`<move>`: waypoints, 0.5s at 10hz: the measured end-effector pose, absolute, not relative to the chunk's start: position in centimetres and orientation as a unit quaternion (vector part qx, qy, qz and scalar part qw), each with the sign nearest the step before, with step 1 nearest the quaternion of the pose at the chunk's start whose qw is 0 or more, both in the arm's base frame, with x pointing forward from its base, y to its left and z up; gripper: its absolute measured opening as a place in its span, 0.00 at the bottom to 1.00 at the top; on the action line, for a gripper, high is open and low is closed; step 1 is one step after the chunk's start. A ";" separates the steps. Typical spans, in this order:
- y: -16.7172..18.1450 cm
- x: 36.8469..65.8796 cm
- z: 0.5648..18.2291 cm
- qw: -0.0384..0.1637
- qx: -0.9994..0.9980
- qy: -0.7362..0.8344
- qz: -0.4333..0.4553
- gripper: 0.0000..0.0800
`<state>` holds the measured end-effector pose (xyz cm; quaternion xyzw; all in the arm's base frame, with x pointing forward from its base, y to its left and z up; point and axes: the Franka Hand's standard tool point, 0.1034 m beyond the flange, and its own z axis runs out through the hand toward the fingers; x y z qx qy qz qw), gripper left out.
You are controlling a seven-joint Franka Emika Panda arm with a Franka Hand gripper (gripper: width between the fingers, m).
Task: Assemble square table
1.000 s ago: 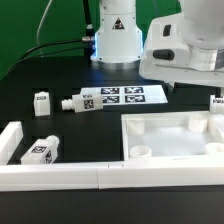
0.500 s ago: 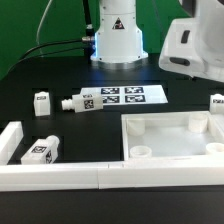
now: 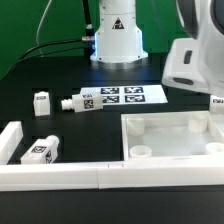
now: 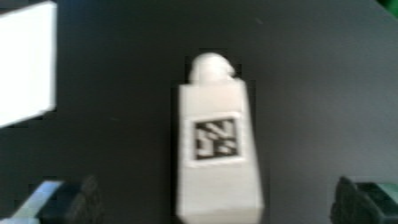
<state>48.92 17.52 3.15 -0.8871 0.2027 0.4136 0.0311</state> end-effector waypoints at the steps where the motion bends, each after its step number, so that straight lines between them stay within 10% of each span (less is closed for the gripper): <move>1: 18.2 48.4 2.9 0.023 -0.885 0.211 0.415 0.81; 5: 17.8 48.5 2.7 0.026 -0.885 0.211 0.414 0.81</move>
Offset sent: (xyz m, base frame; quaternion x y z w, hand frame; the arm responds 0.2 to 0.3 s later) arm 0.0000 0.0000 0.0000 0.0000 0.0000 0.0000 1.0000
